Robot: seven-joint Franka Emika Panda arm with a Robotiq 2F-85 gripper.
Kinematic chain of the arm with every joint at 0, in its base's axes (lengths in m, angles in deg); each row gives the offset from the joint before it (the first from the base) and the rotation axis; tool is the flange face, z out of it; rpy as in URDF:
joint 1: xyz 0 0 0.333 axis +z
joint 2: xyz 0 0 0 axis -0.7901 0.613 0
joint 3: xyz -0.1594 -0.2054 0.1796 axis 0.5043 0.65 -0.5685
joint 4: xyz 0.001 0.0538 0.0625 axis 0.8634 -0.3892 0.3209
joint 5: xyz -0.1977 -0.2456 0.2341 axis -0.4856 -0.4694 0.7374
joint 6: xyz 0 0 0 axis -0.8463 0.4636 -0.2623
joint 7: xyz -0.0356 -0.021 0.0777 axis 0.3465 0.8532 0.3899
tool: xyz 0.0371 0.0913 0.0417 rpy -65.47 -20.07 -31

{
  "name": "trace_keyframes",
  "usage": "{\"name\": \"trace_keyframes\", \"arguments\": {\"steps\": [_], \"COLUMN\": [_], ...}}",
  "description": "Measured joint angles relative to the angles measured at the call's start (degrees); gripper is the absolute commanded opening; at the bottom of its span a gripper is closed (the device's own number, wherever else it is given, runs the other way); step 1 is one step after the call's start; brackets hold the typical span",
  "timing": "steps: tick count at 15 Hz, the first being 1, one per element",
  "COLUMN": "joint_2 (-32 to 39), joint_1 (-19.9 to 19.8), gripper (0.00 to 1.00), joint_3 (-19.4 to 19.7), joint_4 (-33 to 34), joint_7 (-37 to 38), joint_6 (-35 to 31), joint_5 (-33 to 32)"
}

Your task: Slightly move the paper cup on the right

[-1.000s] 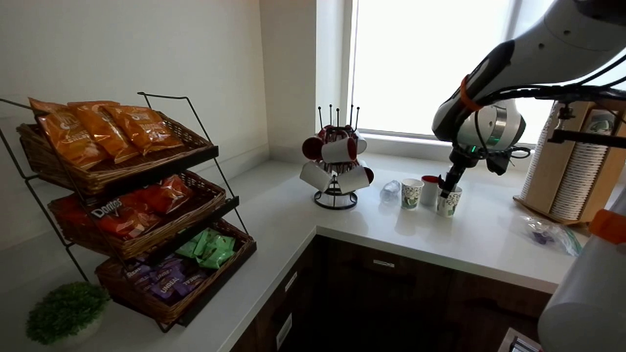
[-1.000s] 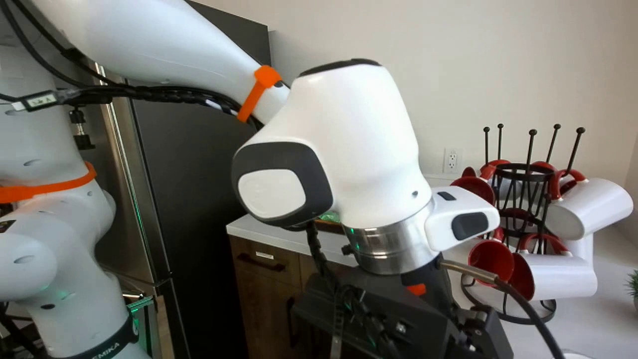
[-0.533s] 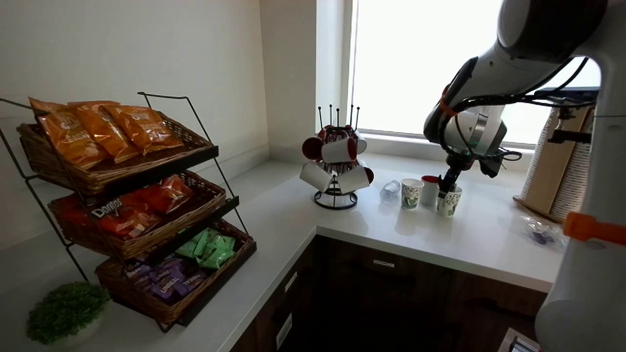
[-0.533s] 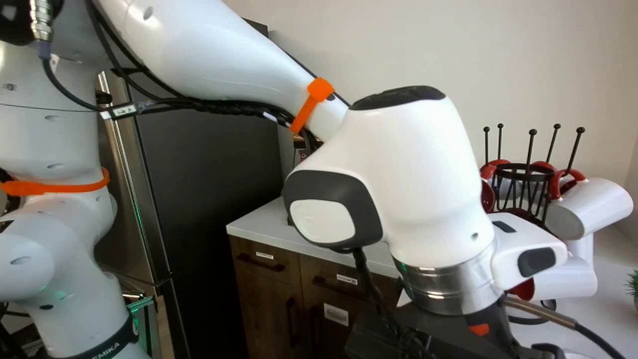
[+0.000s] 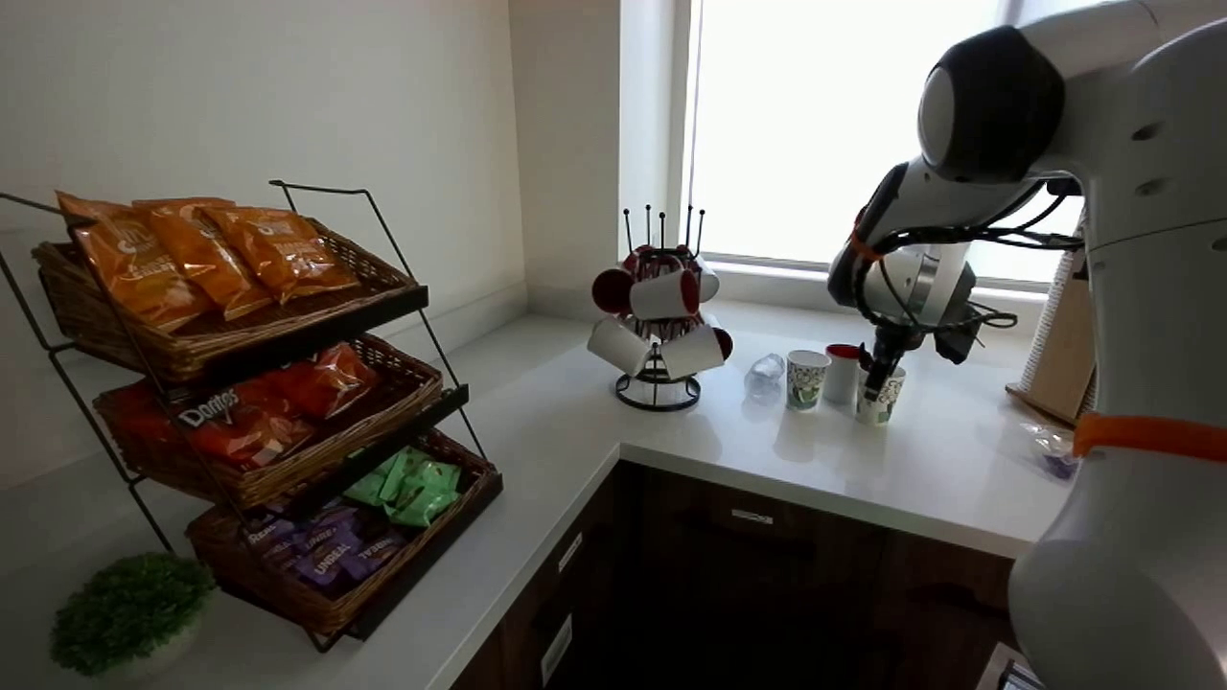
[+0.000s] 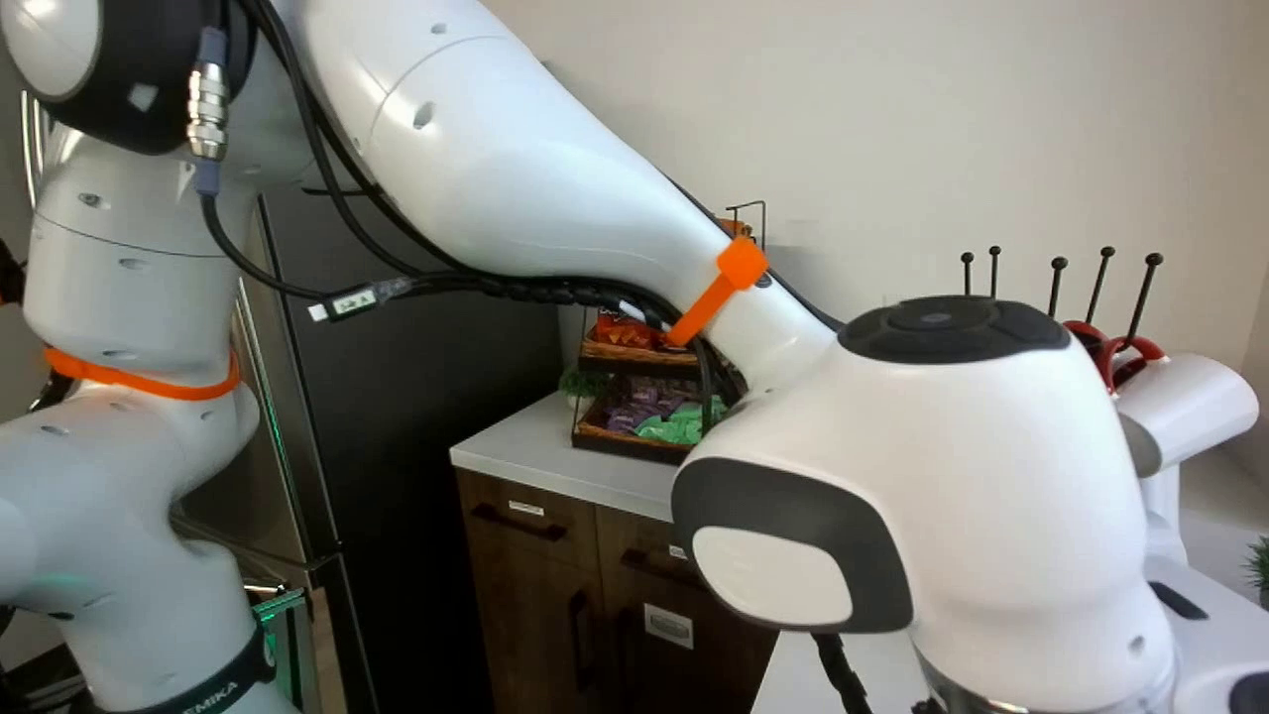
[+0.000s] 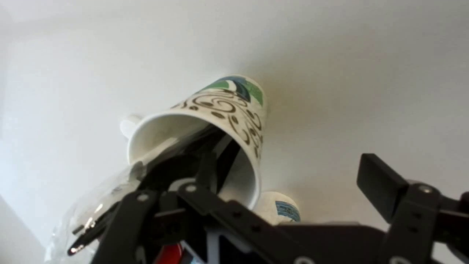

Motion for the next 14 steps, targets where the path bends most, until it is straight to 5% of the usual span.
{"name": "trace_keyframes", "arguments": {"steps": [5,10,14], "joint_2": [3.8,4.3,3.8], "joint_1": [-5.6,-6.7,-6.5], "gripper": [0.36,0.0,0.01], "joint_3": [-4.8,-5.8,-5.8], "joint_4": [3.8,5.2,5.9], "joint_7": [3.4,9.5,14.5], "joint_6": [-1.0,-0.8,2.7], "joint_5": [-4.6,-11.4,-17.1]}}
